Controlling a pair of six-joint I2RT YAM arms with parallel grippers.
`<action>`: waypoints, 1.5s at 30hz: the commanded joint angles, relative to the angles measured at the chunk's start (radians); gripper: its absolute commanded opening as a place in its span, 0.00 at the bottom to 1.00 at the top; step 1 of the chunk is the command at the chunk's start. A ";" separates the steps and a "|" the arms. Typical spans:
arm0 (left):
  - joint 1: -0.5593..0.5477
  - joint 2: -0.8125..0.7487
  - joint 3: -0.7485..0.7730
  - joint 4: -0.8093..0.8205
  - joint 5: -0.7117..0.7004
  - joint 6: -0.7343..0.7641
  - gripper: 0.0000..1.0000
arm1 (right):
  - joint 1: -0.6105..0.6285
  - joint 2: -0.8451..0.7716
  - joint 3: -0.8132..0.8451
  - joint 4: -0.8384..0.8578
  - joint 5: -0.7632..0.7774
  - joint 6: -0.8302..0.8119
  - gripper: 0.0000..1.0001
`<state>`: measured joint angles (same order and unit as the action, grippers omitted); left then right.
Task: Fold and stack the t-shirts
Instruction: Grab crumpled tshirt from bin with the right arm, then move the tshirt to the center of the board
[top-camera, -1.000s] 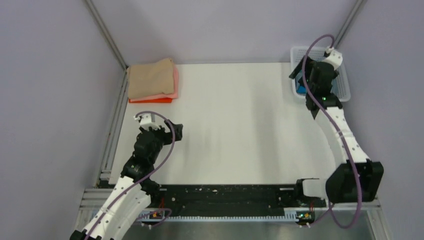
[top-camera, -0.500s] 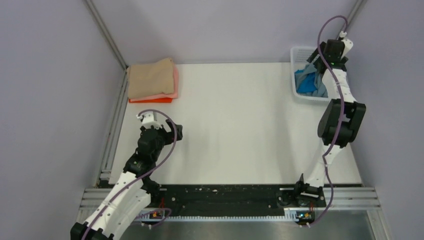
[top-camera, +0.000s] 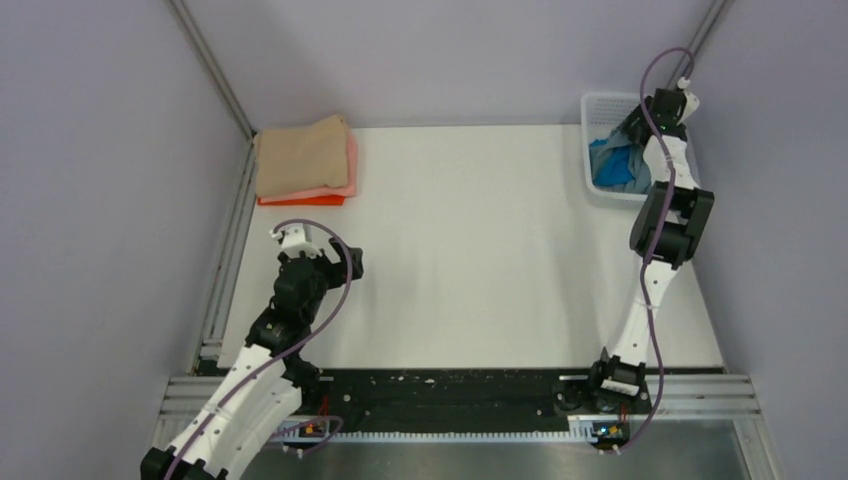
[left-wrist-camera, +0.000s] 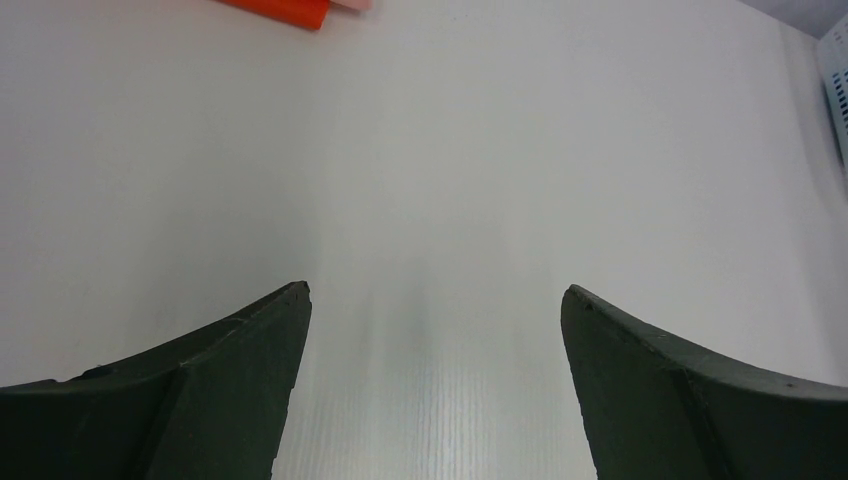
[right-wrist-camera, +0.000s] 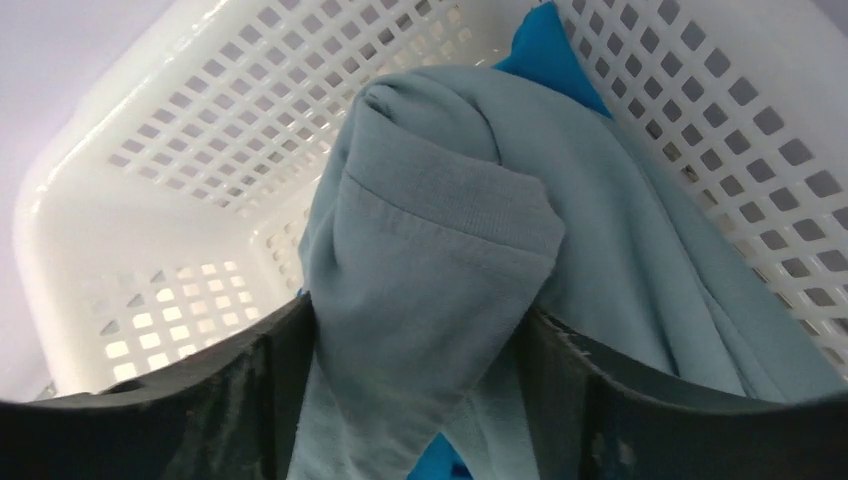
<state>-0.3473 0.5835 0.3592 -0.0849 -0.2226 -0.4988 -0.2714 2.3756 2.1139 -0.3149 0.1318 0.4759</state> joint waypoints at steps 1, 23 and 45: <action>0.001 0.016 0.027 0.036 -0.026 0.011 0.99 | -0.005 0.038 0.080 0.098 -0.022 0.046 0.66; 0.000 0.011 0.027 0.037 -0.008 -0.004 0.99 | -0.007 -0.239 0.216 0.192 -0.100 -0.093 0.00; 0.000 -0.016 0.027 0.016 -0.023 -0.008 0.99 | -0.006 -0.409 0.293 0.539 -0.203 -0.008 0.00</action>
<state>-0.3473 0.5846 0.3592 -0.0875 -0.2337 -0.4995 -0.2779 2.0396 2.3184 0.0689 0.0032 0.3923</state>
